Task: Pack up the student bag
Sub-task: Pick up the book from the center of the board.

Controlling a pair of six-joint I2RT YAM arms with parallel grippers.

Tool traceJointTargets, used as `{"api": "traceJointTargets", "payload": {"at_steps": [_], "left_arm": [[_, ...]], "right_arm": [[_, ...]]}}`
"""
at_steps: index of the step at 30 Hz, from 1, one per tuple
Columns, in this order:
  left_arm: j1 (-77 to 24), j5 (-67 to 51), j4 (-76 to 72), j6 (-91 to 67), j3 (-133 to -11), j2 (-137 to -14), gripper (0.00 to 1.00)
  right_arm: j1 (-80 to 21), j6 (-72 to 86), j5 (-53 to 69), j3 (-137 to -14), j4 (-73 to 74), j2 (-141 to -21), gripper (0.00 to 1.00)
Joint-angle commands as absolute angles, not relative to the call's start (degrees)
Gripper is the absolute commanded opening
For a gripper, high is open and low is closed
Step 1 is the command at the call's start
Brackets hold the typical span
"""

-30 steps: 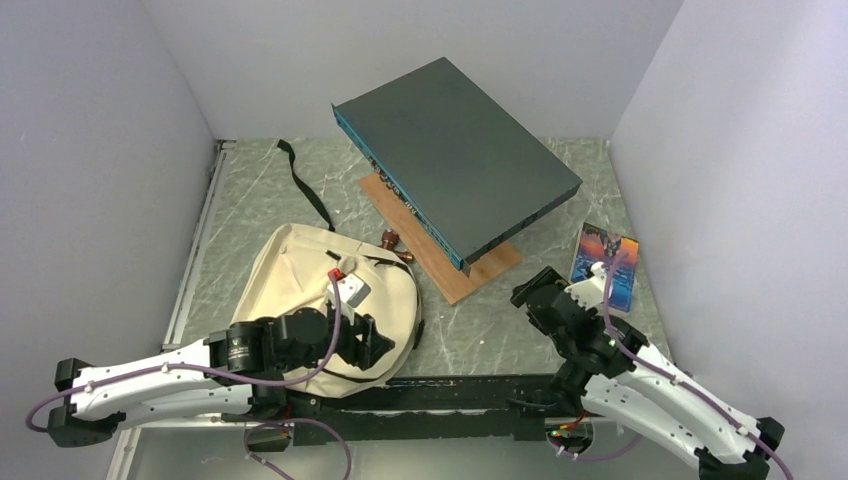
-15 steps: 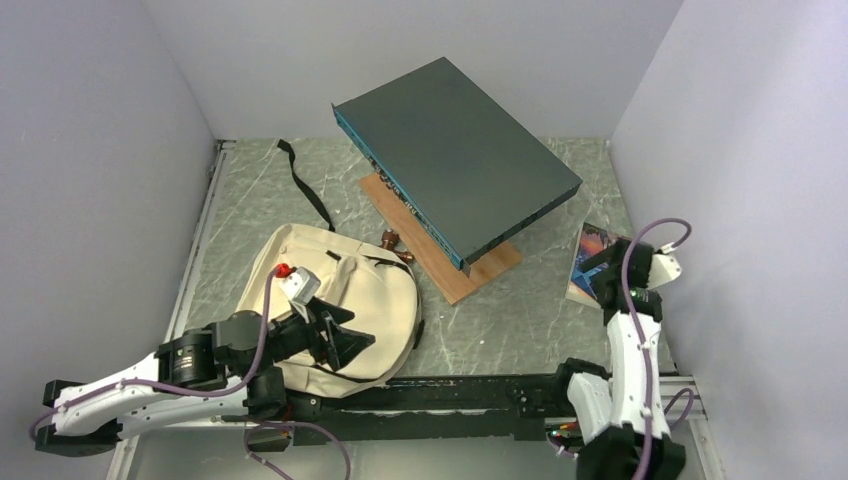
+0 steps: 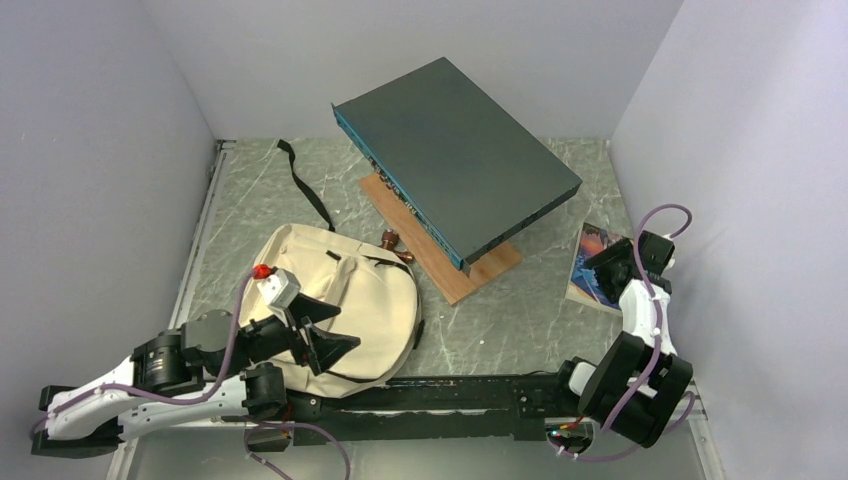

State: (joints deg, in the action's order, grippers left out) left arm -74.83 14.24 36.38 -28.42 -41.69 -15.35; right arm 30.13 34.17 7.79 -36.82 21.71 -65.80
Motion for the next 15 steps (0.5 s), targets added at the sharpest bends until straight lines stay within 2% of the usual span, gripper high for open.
{"api": "traceJointTargets", "payload": {"at_steps": [1, 6, 15], "left_arm": [[-74.9, 15.1, 37.9, -22.9, -45.3, -14.9, 0.9], [-74.9, 15.2, 37.3, -21.0, -44.4, -14.3, 0.93], [-74.9, 12.7, 35.4, -22.5, -42.7, -14.8, 0.92]], "right_arm": [[30.0, 31.1, 9.6, -32.7, 19.3, -62.2, 0.63], [30.0, 27.2, 10.4, -31.4, 17.7, -65.0, 0.63], [30.0, 26.4, 11.3, -37.2, 20.1, -64.5, 0.64]]}}
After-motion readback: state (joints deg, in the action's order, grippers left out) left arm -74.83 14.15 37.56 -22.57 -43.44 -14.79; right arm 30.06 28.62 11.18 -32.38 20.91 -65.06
